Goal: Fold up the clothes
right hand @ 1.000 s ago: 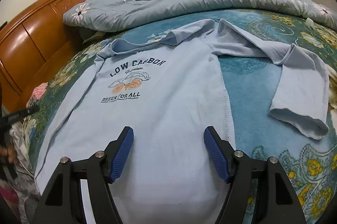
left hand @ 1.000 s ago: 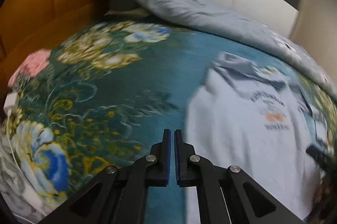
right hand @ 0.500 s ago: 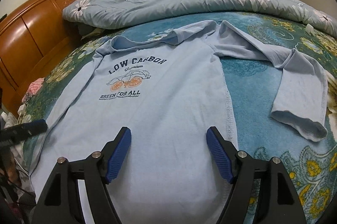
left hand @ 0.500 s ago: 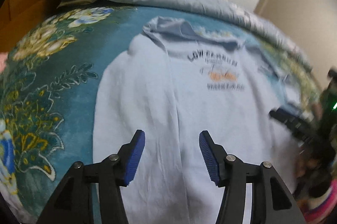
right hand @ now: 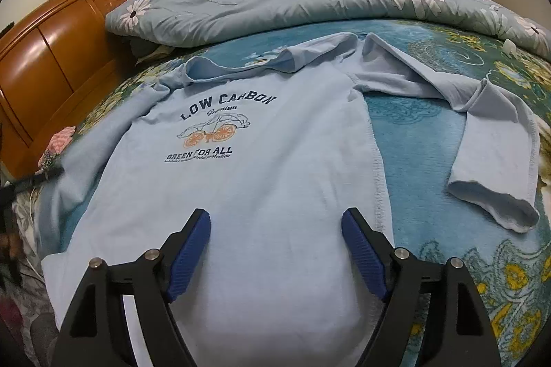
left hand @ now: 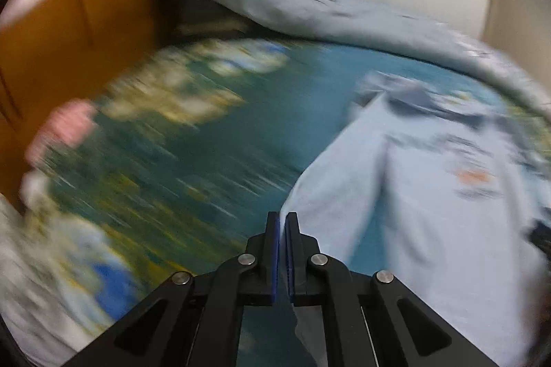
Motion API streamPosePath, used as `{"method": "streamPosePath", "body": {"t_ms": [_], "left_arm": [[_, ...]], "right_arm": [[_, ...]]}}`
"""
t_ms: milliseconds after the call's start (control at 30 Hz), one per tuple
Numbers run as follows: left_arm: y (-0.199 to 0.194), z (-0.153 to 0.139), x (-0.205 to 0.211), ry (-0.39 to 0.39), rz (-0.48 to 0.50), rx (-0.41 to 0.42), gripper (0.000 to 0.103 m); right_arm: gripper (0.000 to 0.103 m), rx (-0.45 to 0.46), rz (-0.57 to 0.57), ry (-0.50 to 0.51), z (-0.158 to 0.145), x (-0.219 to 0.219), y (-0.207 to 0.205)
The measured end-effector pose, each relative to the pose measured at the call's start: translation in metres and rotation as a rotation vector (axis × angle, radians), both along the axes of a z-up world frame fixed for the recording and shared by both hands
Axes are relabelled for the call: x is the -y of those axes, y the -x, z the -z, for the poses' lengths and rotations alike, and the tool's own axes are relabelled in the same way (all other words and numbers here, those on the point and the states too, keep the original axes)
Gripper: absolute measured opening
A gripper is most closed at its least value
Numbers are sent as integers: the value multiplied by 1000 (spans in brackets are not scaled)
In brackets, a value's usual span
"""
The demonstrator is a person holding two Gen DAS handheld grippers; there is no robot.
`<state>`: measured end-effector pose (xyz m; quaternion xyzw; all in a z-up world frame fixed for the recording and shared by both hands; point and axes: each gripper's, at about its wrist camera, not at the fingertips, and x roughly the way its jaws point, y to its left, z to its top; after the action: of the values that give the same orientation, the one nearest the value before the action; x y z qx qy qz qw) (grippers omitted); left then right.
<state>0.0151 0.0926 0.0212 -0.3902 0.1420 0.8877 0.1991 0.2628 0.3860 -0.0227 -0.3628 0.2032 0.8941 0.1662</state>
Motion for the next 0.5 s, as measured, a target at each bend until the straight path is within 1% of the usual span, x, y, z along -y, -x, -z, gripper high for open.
{"method": "streamPosePath", "body": {"t_ms": [67,167,267,300,333,367,433,467,500], "left_arm": [[32,-4,9,40,-56,-32,4],[76,-4,14,100,-125,-58,4],[110,6,18,119,-191,-32,5],[119,10,19,115,-220,-16,9],[127,15,23,96,-260,17,9],[133,19,28,56,-289,60,9],[136,22,40,-61,-311,142,11],[134,22,48,-120,-324,167,14],[129,19,55,-152,-347,171,25]], "right_arm": [[80,3,0,-5,0,1,0],[81,5,-1,-8,0,1,0],[80,8,-1,-13,0,2,0],[80,9,-1,-14,0,2,0],[80,9,-1,-14,0,2,-1],[80,7,-1,-13,0,1,-1],[80,1,-1,-4,0,0,-3],[80,-2,-2,3,-1,-1,-5],[80,-6,-2,13,-2,-2,-7]]}}
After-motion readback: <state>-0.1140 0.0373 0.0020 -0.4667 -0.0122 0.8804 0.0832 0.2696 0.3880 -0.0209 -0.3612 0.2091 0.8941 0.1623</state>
